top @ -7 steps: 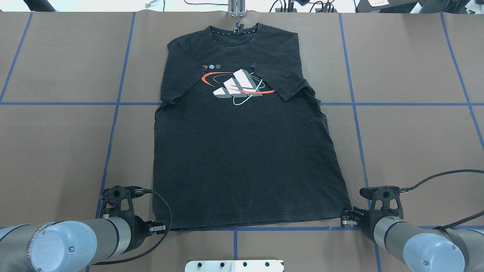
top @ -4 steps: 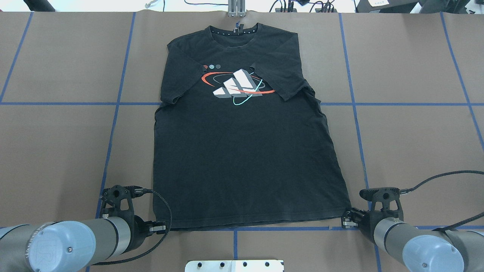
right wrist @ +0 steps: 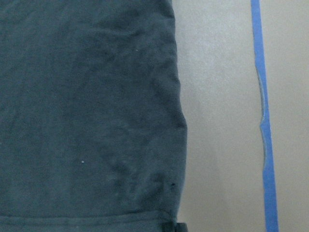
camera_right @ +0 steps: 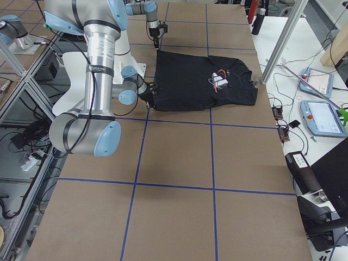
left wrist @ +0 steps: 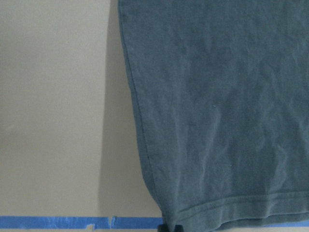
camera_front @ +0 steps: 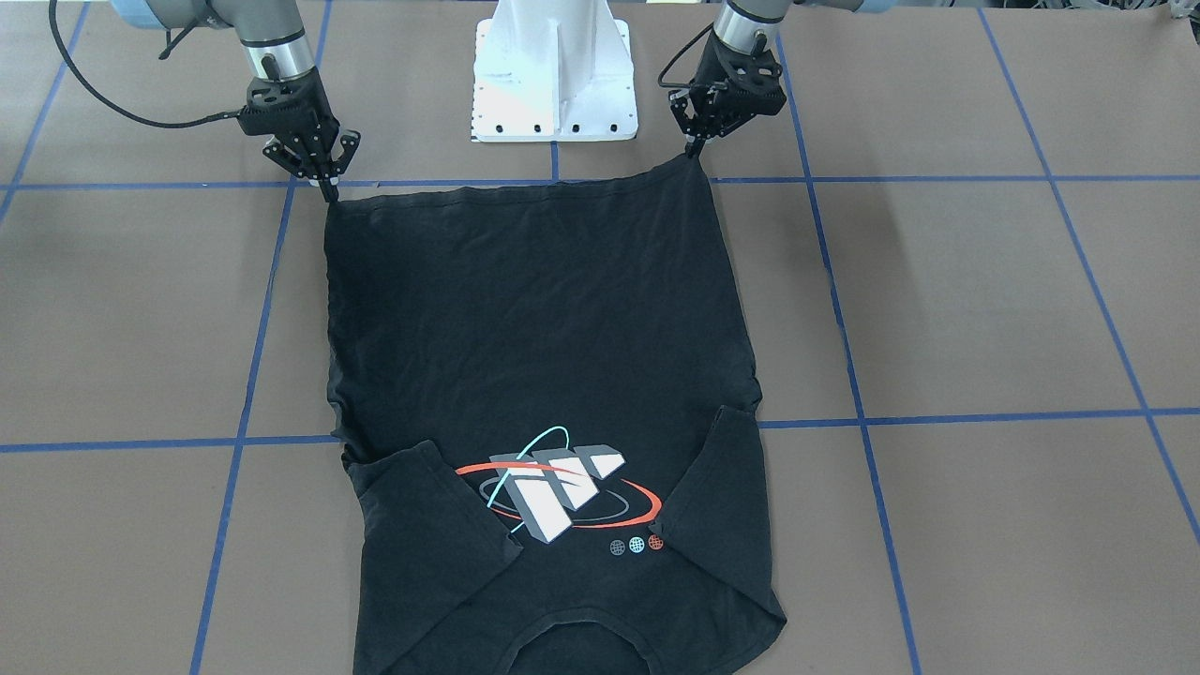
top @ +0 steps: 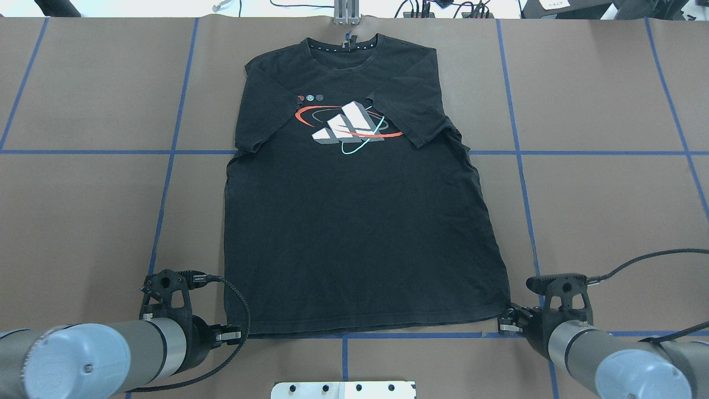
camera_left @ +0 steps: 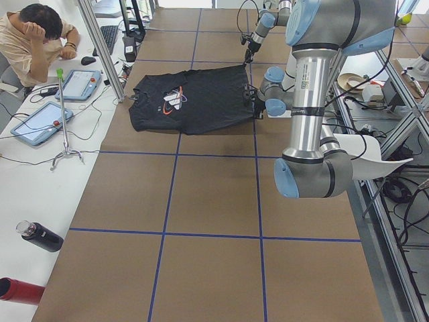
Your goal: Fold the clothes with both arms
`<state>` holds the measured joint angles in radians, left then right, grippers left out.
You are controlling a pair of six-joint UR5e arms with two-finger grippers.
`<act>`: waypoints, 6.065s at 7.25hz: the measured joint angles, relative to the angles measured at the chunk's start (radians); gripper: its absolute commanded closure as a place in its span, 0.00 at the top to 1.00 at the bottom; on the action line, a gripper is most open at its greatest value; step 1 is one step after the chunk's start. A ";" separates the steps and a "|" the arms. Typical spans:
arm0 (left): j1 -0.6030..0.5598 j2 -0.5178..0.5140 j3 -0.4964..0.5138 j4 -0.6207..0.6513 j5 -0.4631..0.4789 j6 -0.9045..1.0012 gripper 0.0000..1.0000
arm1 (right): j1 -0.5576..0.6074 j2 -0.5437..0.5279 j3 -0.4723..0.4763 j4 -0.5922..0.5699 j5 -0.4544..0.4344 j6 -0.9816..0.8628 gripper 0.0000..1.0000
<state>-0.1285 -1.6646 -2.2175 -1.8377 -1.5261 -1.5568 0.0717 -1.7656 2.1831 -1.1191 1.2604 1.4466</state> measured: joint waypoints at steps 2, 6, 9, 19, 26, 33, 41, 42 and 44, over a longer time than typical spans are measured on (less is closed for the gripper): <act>-0.004 -0.001 -0.127 0.085 -0.057 0.006 0.00 | 0.098 -0.010 0.158 -0.096 0.194 -0.010 0.00; 0.030 0.052 -0.383 0.164 -0.205 0.006 0.00 | 0.061 -0.151 0.465 -0.129 0.530 -0.015 0.00; -0.040 0.036 -0.354 0.190 -0.215 0.022 0.00 | 0.202 -0.113 0.424 -0.138 0.551 -0.014 0.00; -0.536 -0.288 0.197 0.139 -0.113 0.303 0.00 | 0.591 0.578 -0.163 -0.405 0.338 -0.102 0.00; -0.571 -0.385 0.613 -0.135 -0.042 0.390 0.00 | 0.653 0.700 -0.450 -0.401 0.330 -0.180 0.00; -0.577 -0.379 0.612 -0.205 -0.055 0.428 1.00 | 0.699 0.710 -0.496 -0.401 0.335 -0.246 1.00; -0.462 -0.147 0.404 -0.297 -0.238 0.474 0.99 | 0.731 0.702 -0.417 -0.400 0.497 -0.371 1.00; -0.418 -0.122 0.400 -0.323 -0.235 0.440 0.93 | 0.730 0.701 -0.415 -0.400 0.497 -0.370 1.00; -0.356 -0.098 0.400 -0.355 -0.211 0.386 0.62 | 0.729 0.700 -0.410 -0.400 0.497 -0.369 1.00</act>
<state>-0.4842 -1.7627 -1.8175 -2.1930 -1.7373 -1.1711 0.8008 -1.0657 1.7727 -1.5187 1.7576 1.0773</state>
